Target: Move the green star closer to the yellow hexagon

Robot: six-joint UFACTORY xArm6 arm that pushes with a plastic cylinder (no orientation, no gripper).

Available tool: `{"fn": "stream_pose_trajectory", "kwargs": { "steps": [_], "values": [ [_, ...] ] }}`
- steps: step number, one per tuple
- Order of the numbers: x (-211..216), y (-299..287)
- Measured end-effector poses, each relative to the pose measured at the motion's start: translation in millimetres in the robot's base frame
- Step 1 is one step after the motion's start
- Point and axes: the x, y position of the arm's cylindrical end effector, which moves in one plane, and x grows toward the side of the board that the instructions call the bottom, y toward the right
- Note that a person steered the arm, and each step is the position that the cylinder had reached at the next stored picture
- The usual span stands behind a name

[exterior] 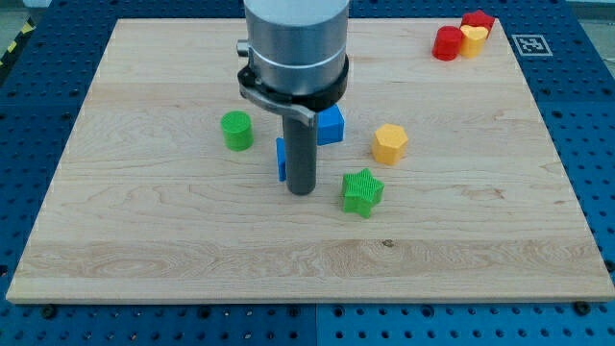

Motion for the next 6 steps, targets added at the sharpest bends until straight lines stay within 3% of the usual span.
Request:
{"fn": "stream_pose_trajectory", "kwargs": {
  "steps": [1,6],
  "values": [
    [36,17],
    [17,66]
  ]
}}
